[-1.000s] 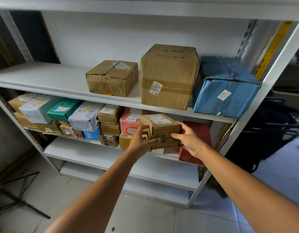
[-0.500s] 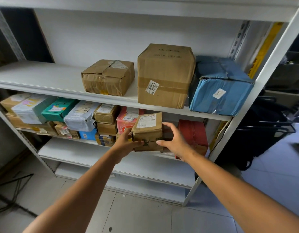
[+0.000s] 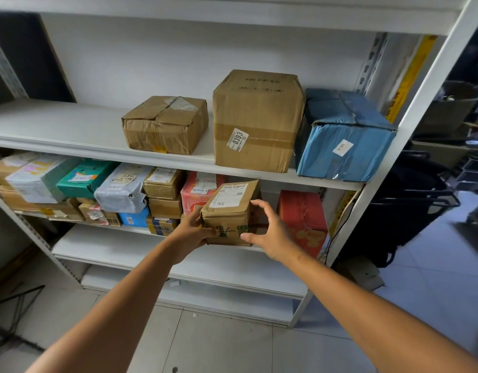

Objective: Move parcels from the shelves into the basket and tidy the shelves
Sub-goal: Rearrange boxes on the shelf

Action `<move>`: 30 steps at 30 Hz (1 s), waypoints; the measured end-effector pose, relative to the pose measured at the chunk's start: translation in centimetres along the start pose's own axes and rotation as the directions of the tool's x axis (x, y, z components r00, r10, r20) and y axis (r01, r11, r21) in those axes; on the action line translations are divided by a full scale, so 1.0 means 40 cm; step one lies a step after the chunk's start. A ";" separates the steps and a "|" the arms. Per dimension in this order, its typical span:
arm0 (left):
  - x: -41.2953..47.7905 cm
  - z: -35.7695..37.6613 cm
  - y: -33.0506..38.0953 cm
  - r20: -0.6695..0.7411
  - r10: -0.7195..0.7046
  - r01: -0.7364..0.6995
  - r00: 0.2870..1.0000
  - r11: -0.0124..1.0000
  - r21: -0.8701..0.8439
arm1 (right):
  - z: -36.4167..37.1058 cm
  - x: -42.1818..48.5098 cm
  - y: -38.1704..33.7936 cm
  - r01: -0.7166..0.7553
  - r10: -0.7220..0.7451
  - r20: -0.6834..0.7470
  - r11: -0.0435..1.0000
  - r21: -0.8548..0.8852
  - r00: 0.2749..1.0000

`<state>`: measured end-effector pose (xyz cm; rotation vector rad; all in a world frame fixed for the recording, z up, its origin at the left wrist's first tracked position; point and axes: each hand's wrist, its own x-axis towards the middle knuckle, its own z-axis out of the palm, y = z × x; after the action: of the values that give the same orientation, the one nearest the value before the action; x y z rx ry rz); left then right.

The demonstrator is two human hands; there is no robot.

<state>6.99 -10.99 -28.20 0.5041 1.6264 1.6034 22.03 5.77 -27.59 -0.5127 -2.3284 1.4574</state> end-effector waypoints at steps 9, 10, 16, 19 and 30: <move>0.028 0.065 -0.026 -0.042 0.008 -0.003 0.999 0.994 0.108 | -0.026 0.028 0.044 -0.245 0.269 -0.072 0.940 0.238 0.961; 0.034 0.076 -0.029 -0.042 0.001 0.004 0.999 0.993 0.116 | -0.033 0.029 0.055 -0.268 0.295 -0.076 0.929 0.256 0.952; 0.083 0.176 -0.039 -0.071 0.011 -0.006 0.997 0.998 0.069 | -0.106 0.020 0.112 -0.306 0.367 -0.115 0.882 0.359 0.923; 0.129 0.226 -0.044 -0.090 0.026 -0.019 0.996 0.997 0.077 | -0.138 0.021 0.157 -0.335 0.396 -0.120 0.876 0.348 0.910; 0.335 0.432 -0.116 -0.043 -0.041 0.042 0.998 0.999 0.008 | -0.325 0.094 0.339 -0.439 0.519 -0.186 0.830 0.345 0.835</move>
<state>12.83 9.73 -34.27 0.4405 1.6655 1.5873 26.47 23.22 -34.14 -1.2025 -1.7952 1.7728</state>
